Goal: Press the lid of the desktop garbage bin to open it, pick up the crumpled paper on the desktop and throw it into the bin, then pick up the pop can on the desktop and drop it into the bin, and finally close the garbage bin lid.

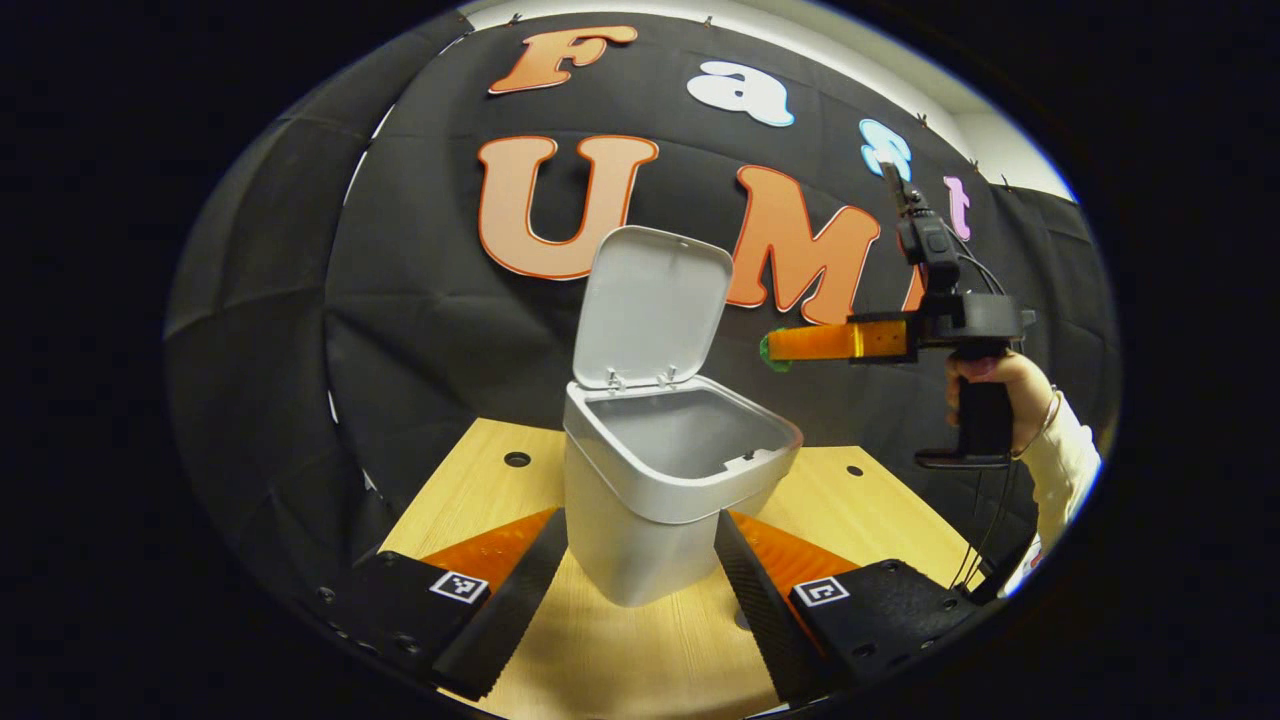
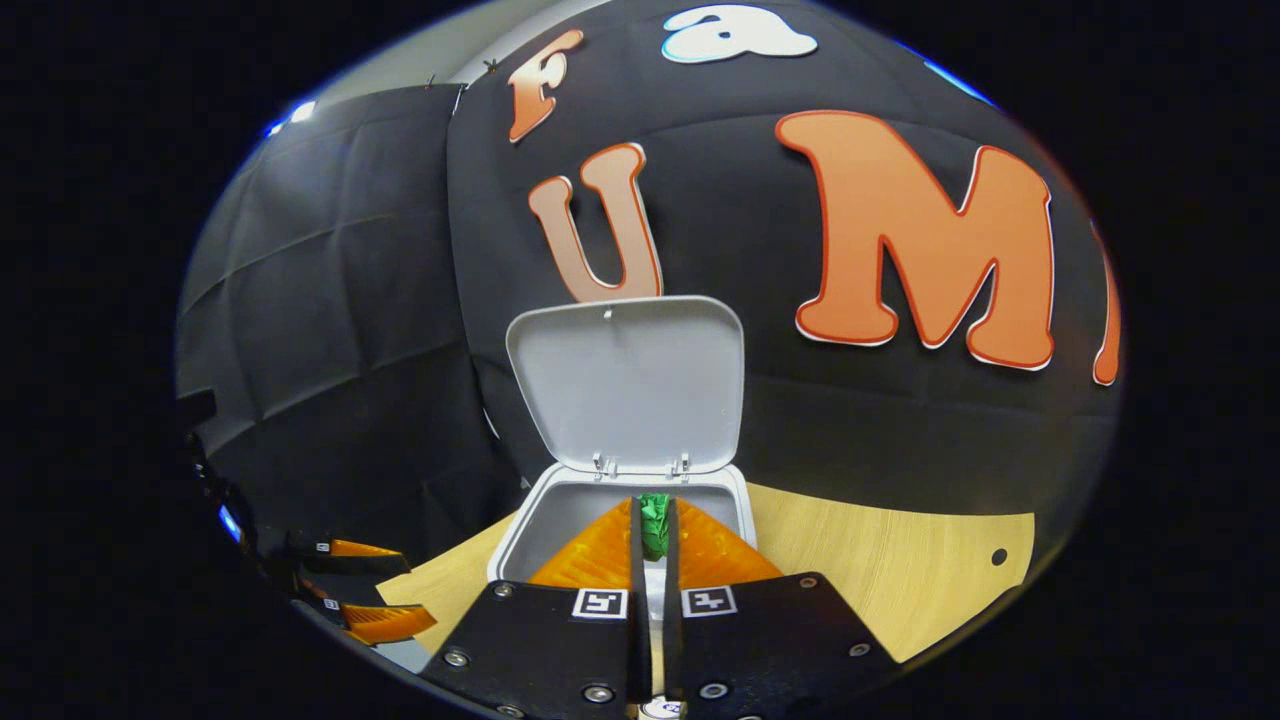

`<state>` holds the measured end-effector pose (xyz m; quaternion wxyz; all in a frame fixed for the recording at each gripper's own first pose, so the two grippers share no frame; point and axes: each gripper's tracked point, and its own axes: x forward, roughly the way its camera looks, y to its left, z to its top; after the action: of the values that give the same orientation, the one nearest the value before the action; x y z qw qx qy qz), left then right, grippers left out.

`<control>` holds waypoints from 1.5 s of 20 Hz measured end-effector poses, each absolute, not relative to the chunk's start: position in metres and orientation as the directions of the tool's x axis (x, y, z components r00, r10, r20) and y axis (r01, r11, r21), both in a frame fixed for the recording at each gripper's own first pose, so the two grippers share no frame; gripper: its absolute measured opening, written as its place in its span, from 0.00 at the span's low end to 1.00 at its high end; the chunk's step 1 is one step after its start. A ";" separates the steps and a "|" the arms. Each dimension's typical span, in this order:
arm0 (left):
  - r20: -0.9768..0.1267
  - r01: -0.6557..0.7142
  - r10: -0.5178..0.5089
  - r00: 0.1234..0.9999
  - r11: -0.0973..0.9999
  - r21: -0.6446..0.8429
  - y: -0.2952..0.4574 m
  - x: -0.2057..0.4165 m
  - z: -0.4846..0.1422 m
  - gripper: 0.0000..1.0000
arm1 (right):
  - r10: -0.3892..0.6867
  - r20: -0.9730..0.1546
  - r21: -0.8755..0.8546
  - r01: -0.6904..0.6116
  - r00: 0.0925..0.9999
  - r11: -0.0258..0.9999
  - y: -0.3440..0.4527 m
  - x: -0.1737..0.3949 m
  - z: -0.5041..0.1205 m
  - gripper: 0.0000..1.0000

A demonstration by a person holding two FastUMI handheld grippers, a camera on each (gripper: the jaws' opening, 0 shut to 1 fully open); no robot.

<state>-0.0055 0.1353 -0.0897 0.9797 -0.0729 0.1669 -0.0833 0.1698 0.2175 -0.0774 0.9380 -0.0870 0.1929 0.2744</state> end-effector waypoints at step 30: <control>-0.353 0.237 -0.286 0.891 0.955 -0.178 0.077 0.001 -0.113 0.95 | 0.403 -0.370 -0.062 -0.455 0.837 0.888 0.131 0.136 -0.073 0.96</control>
<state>0.0008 0.0768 -0.1129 0.9701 -0.0650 0.1910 -0.1348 0.1359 0.1313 -0.0734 0.9556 -0.0740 0.1761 0.2245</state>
